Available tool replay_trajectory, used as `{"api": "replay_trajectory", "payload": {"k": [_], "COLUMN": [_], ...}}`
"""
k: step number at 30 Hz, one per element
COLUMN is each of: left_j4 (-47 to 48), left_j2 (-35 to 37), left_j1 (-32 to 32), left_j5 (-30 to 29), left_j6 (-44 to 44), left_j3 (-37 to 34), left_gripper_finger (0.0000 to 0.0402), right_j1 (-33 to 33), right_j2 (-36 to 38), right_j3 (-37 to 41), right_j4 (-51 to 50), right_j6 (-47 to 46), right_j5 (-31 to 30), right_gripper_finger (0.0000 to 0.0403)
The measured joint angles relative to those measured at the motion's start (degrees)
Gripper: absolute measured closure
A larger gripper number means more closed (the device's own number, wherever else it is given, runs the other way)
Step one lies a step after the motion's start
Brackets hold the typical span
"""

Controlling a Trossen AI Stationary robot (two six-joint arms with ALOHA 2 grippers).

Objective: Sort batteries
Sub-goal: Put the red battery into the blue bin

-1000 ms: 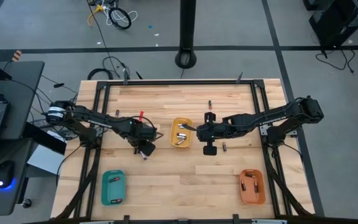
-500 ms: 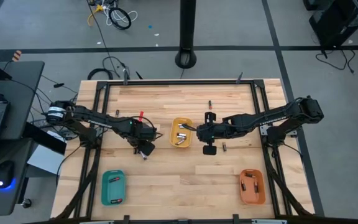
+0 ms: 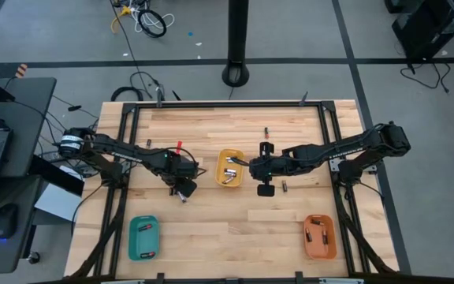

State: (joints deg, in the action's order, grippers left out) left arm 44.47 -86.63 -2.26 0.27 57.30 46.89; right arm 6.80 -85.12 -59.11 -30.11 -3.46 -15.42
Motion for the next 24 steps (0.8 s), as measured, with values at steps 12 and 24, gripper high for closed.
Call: {"api": "replay_trajectory", "payload": {"k": [12, 24], "left_j4": [-1.53, -1.44], "left_j2": [0.00, -4.67], "left_j1": [0.00, 0.07], "left_j5": [0.60, 2.53], "left_j6": [0.40, -1.85], "left_j3": [-1.81, -1.55], "left_gripper_finger": [0.0296, 0.0296], "right_j1": [0.02, 1.12], "right_j2": [0.00, 0.00], "right_j3": [0.00, 0.00], "right_j4": [-0.04, -0.22], "right_j6": [0.00, 0.09], "right_j5": [0.00, -0.09], "right_gripper_finger": [0.0331, 0.0335]}}
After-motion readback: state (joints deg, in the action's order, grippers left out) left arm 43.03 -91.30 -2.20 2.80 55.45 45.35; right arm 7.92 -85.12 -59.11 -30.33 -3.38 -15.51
